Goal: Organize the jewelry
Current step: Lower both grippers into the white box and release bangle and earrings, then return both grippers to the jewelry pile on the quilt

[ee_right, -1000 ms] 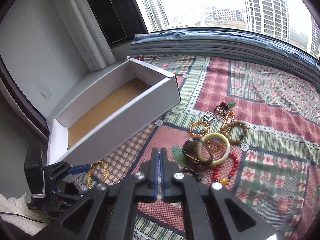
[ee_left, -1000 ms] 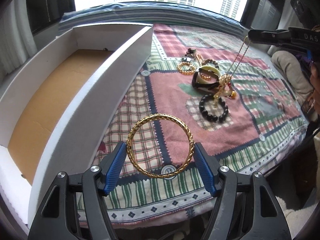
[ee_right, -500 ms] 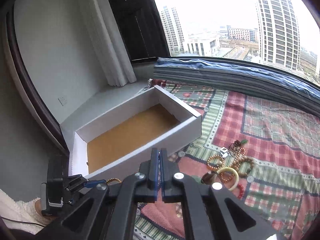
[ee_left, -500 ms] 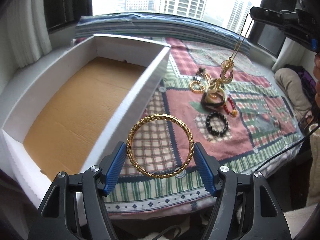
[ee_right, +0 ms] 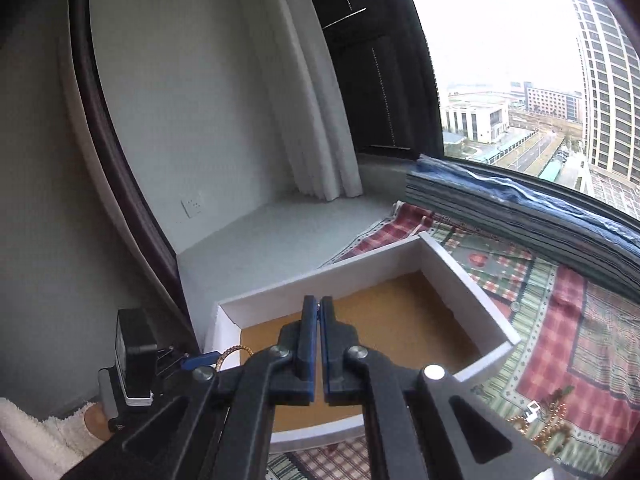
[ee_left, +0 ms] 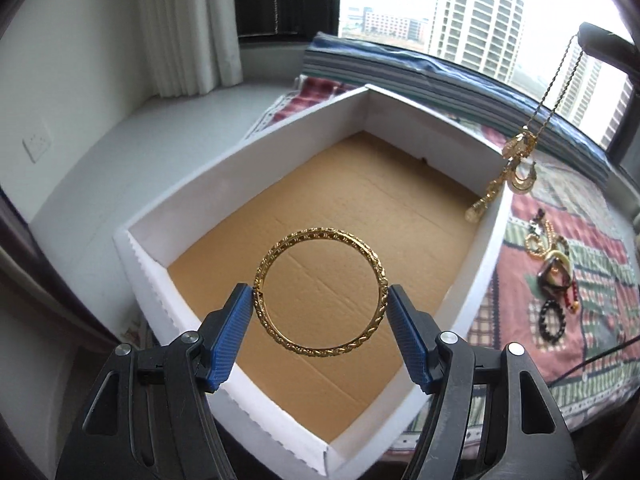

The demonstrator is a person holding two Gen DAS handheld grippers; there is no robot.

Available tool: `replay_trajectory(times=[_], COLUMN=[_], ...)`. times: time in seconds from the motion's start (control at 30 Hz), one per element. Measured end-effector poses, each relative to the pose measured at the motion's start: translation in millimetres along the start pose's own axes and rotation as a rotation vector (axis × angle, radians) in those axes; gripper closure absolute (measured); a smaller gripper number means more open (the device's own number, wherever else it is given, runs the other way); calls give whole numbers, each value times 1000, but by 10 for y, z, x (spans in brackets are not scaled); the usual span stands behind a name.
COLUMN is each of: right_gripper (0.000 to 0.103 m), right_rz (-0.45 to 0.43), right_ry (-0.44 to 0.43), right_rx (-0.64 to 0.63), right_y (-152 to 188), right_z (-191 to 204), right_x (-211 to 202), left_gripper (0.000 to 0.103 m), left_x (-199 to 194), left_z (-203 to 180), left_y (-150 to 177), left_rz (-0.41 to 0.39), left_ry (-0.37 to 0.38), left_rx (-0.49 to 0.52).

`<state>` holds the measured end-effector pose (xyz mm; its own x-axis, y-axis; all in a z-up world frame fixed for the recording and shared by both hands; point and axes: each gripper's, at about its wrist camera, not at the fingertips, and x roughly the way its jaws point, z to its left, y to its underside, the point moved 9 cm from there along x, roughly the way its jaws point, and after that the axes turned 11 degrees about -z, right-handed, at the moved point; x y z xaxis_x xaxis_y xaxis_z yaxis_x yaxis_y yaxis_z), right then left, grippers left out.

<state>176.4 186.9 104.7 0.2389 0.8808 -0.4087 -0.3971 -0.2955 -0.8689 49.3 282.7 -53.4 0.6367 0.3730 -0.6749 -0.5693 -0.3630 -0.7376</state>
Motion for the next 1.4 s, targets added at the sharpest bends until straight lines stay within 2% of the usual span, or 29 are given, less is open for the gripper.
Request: replay_trajectory(times=[0.33,0.4,0.43,0.47,0.5,0.53,0.57,0.63,0.67,0.77,0.87,0.97,1.13,1.33,1.4], right_gripper=[100,98,95,82,74,60,53,51,47,31,27,26,25,25,25], right_rz=[204,246,260,263,258,248,237,222,210,157,111,85,113,173,192], right_ry=[-12,2,18,25,29,32,37,49,64,149,243,303,429,683,736], right_rx=[25,34,41,51,61,71,77,68,54,-3,-42,-46,-19,97,152], right_y=[770,900,934,960,957,946,923,883,860,828,968,1280,1950,2753,2976], right_z=[80,84,77,64,61,61,68,95,111,127,116,72,-265,-866,-984], right_x=[829,893,901,904,884,844,803,695,634,357,20,-349,-1010,-1837,-2023], left_gripper=[30,12,10,10,10,9,9,9,9,7,6,6,5,5,5], left_x=[308,289,257,222,189,158,142,89,47,-63,-141,-177,-234,-236,-274], left_z=[182,232,246,260,266,270,271,245,213,41,-255,-624,-1260,-1906,-2072], left_y=[399,383,358,334,316,299,276,244,236,208,224,293,521,940,1054], left_rz=[115,112,95,81,72,64,57,44,35,4,-11,3,31,106,123], left_ry=[-29,-54,-63,-67,-68,-65,-61,-45,-32,13,69,141,256,360,385], left_rx=[-41,-42,-43,-42,-41,-45,-53,-68,-72,-64,-28,22,117,233,265])
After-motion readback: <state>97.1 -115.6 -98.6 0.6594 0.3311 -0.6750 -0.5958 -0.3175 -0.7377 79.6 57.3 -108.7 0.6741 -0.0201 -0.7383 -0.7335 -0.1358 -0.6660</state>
